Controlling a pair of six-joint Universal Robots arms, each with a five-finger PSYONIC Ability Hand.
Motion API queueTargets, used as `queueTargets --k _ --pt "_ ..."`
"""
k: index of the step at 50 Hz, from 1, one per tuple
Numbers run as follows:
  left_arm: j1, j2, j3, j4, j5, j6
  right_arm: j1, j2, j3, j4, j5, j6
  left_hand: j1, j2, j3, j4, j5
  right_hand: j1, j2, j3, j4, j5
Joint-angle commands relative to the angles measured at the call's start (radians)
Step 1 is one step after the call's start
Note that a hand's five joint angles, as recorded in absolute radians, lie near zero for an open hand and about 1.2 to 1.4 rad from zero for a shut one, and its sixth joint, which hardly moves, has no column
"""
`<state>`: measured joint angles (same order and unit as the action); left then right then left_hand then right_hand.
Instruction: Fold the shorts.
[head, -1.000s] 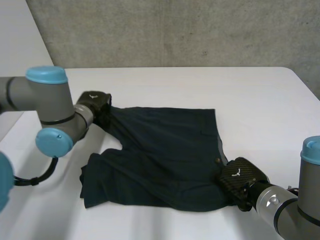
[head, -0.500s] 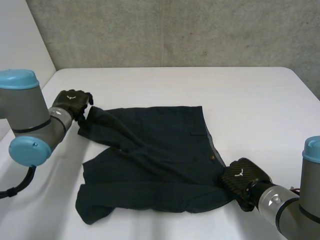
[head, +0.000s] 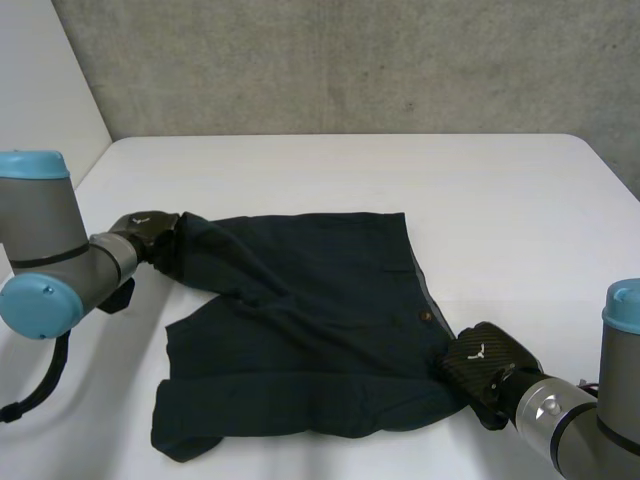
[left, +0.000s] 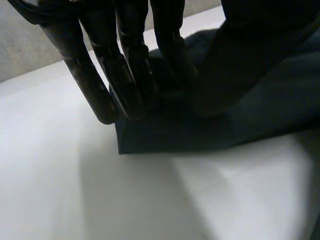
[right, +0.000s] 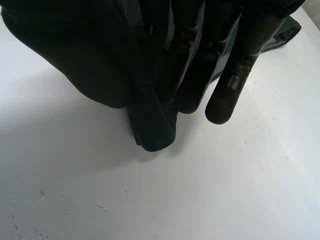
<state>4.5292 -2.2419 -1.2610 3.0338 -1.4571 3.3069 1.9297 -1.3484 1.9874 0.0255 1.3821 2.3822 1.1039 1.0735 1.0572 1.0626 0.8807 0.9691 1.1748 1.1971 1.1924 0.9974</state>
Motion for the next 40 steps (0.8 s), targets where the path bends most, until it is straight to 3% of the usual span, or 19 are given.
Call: queueTargets --k 1,19,21,23,25,30,36,40 --pt "-0.002 0.008 -0.018 -0.010 -0.011 0.003 0.000 0.000 0.001 -0.009 0.000 0.000 0.292 0.323 0.339 0.334 0.341 0.427 0.221 0.199 0.204 0.224" --pt "0.056 0.226 -0.305 0.019 -0.003 -0.001 0.003 0.000 0.002 -0.009 0.000 0.000 0.292 0.323 0.339 0.334 0.341 0.427 0.221 0.199 0.204 0.224" --pt "0.057 0.232 -0.304 0.060 0.000 -0.001 0.005 0.000 0.002 -0.009 0.000 0.000 0.059 0.090 0.106 0.101 0.108 0.427 0.221 0.199 0.204 0.224" --pt "0.057 0.235 -0.298 0.114 0.003 -0.001 0.005 0.000 0.002 -0.009 0.002 0.000 -0.456 -0.425 -0.409 -0.414 -0.407 0.427 0.221 0.199 0.204 0.224" --pt "0.054 0.235 -0.287 0.152 0.010 0.000 0.005 0.000 0.002 -0.009 0.002 0.000 -0.640 -0.609 -0.593 -0.599 -0.591 0.427 0.221 0.199 0.204 0.224" --pt "0.045 0.217 -0.227 0.177 0.064 0.005 0.005 0.000 0.007 -0.009 0.002 0.000 -0.650 -0.619 -0.603 -0.608 -0.601 0.427 0.221 0.199 0.204 0.224" --pt "0.042 0.116 -0.173 0.181 0.064 0.011 -0.003 0.000 0.008 -0.009 0.000 0.000 -0.612 -0.581 -0.565 -0.570 -0.563 0.427 0.221 0.199 0.204 0.224" --pt "0.041 0.042 -0.129 0.172 0.060 0.036 -0.001 0.000 0.008 -0.009 0.000 0.000 -0.474 -0.444 -0.427 -0.433 -0.425 0.427 0.221 0.199 0.204 0.224"
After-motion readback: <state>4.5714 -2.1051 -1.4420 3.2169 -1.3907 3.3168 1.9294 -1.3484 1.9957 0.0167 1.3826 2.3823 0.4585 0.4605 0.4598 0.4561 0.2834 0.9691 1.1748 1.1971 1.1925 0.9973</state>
